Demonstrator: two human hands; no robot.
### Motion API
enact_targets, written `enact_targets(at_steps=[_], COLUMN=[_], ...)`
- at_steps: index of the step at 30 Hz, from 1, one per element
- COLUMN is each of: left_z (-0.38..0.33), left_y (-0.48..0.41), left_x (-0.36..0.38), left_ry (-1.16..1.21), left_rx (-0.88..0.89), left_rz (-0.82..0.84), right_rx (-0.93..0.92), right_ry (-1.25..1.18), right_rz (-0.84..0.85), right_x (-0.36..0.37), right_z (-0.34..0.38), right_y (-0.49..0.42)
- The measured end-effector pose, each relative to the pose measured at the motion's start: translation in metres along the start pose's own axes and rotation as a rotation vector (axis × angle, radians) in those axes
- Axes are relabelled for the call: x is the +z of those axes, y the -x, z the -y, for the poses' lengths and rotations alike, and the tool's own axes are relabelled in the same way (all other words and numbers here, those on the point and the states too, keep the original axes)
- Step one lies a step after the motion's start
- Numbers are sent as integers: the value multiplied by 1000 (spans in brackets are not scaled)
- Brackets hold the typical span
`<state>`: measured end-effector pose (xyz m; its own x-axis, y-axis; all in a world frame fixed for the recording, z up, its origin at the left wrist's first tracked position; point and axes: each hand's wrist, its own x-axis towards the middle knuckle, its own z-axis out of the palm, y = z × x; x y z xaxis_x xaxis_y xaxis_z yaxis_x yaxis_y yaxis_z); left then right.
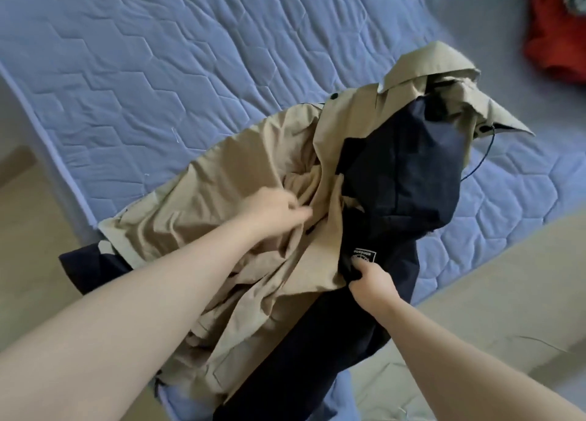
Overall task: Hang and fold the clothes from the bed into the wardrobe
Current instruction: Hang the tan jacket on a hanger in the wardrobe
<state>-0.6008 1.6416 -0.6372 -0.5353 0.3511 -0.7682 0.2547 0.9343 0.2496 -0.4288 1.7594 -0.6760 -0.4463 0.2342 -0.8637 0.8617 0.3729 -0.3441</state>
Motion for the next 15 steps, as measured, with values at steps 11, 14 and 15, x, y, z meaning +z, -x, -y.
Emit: enact_targets(at_steps=[11, 14, 15], left_z=[-44, -38, -38], left_y=[-27, -15, -10], left_x=[36, 29, 25], left_ry=[201, 125, 100], left_rx=[38, 129, 169], left_rz=[14, 128, 172], right_rx=[-59, 18, 35], right_ry=[-612, -596, -551], right_rz=[-776, -909, -926], right_x=[-60, -106, -121], right_z=[19, 38, 41], right_y=[0, -13, -19])
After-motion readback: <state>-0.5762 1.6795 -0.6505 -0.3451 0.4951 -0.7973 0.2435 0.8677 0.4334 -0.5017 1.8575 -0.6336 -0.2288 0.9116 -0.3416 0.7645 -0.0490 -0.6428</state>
